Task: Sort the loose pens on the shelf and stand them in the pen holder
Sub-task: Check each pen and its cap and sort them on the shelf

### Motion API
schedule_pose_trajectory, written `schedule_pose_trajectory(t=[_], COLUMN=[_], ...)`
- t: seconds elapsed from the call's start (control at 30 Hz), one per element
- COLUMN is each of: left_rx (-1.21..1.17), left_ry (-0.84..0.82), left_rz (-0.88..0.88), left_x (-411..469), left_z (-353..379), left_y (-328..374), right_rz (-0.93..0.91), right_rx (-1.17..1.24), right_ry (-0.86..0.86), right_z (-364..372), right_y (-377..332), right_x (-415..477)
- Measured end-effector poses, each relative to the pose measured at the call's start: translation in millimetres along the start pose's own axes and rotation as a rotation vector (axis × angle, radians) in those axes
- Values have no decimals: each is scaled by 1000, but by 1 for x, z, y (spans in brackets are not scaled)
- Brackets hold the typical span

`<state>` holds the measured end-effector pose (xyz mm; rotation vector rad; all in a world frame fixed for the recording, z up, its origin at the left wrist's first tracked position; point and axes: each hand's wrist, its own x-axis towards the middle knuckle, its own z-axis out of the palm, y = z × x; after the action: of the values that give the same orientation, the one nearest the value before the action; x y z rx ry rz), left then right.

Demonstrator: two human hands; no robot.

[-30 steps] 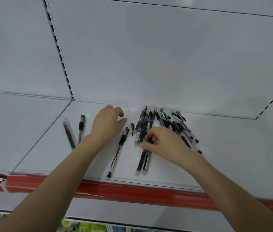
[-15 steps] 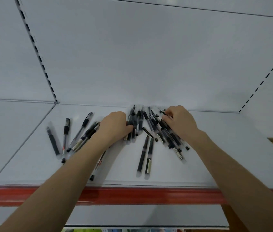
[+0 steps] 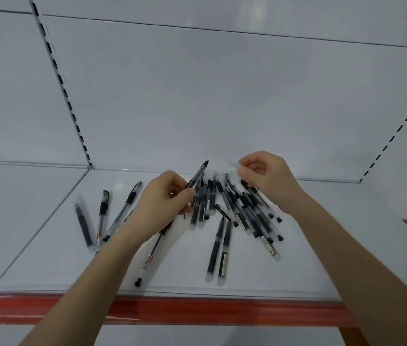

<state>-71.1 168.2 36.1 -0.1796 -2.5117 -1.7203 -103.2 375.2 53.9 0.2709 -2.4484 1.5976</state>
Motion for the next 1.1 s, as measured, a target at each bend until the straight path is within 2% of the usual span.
schedule_pose_trajectory(t=[0.1, 0.23, 0.43, 0.73, 1.1], left_rx=[-72, -151, -123, -92, -65], left_ry=[29, 42, 5, -20, -42], left_rz=[48, 78, 133, 144, 144], left_x=[-12, -25, -39, -47, -52], left_z=[-8, -17, -21, -22, -22], left_y=[10, 23, 34, 37, 35], right_rz=[-67, -125, -135, -221, -223], right_rx=[97, 183, 225, 150, 100], right_ry=[-75, -83, -105, -197, -251], right_z=[-7, -11, -13, -12, -9], right_y=[-22, -39, -52, -60, -63], right_x=[-11, -18, -25, -35, -42])
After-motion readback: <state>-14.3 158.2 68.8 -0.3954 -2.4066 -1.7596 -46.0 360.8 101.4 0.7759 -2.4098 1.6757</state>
